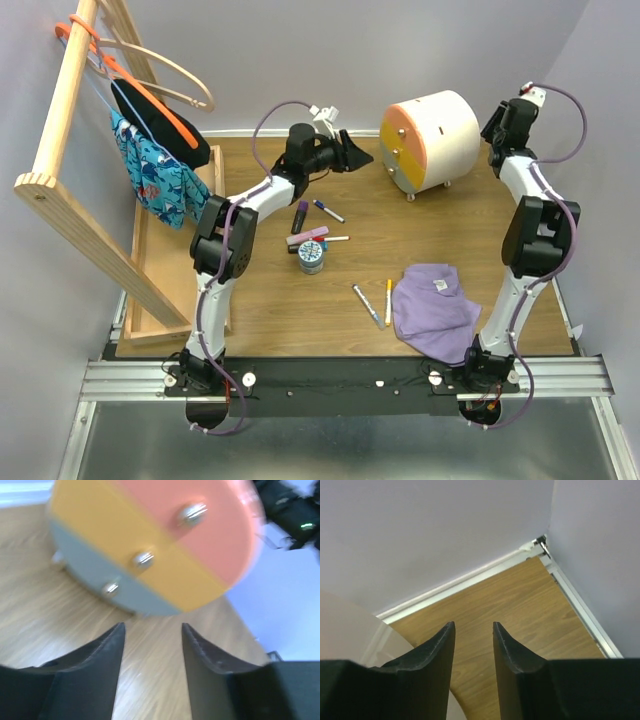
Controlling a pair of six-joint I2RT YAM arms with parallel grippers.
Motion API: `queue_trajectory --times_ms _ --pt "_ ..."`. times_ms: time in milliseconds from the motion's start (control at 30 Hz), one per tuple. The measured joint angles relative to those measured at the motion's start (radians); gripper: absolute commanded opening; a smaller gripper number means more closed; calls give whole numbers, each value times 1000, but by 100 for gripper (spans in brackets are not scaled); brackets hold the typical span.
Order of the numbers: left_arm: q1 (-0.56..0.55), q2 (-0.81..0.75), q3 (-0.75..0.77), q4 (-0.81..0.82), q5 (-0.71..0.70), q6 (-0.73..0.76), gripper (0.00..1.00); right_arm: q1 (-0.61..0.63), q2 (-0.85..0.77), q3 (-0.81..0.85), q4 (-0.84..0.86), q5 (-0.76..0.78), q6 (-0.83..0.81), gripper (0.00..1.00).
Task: Sort the stationery into containers
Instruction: Close the drawer in the storage box, then open the drawer in the storage box.
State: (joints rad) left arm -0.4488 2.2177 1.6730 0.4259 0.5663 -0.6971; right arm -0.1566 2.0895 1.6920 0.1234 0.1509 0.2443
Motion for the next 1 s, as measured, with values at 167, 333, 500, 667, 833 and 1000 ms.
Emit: queue_trajectory --times_ms 167,333,500,667,833,1000 --pt "-3 -8 19 107 77 -80 70 1 -86 -13 -2 10 -29 48" --pt "-6 53 93 121 116 -151 76 6 -188 -17 18 -69 -66 48" --pt "-4 154 198 116 122 -216 76 39 -224 -17 21 -209 -115 45" --pt "-4 227 263 109 103 -258 69 77 -217 -18 9 -283 -127 42" --pt "-11 267 306 103 72 -298 63 83 -181 4 7 -318 -130 38" --pt "-19 277 332 102 50 -327 60 86 -137 17 -4 -329 -132 37"
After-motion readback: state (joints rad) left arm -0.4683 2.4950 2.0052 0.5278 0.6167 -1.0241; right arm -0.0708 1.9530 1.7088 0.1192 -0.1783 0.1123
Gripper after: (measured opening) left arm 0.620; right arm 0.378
